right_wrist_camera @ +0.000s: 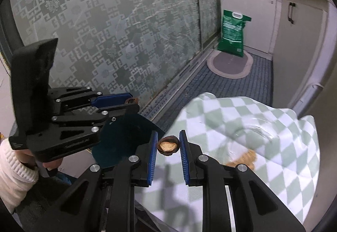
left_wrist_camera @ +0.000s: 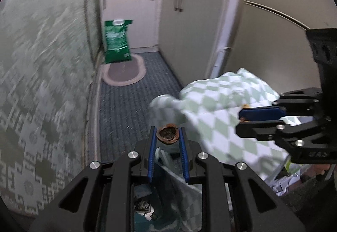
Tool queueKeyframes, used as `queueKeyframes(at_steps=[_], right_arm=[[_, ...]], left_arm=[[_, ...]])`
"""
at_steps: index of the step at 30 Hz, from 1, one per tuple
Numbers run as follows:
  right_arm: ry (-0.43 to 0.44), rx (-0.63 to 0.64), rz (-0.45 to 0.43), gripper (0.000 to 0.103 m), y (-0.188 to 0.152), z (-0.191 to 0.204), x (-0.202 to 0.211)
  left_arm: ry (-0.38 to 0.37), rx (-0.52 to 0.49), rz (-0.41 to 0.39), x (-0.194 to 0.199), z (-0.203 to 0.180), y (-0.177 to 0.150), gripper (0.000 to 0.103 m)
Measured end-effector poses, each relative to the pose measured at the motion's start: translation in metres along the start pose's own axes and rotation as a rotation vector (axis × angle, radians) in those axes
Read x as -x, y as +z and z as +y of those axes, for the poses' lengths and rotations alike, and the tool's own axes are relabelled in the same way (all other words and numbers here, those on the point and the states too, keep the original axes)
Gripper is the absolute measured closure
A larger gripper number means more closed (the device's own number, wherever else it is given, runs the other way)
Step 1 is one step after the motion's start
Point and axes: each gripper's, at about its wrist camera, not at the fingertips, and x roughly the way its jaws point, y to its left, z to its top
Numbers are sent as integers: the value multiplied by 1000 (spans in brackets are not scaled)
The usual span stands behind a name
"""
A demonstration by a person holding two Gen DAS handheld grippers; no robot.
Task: Collect trash
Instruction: 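Carry the walnut shell in the right tool to the teal bin, then open the right tool over the teal bin to drop the walnut shell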
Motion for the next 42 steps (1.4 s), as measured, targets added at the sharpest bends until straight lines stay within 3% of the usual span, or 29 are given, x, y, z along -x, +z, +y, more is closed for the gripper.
queueKeyframes(at_steps=[15, 31, 42], right_arm=[[72, 63, 74, 82, 21, 44, -42], [120, 60, 194, 82, 22, 65, -88], [130, 71, 227, 82, 23, 75, -103]], left_arm=[[96, 134, 73, 9, 45, -40, 80], [152, 200, 244, -15, 76, -75, 77], [147, 207, 231, -9, 83, -75, 77]])
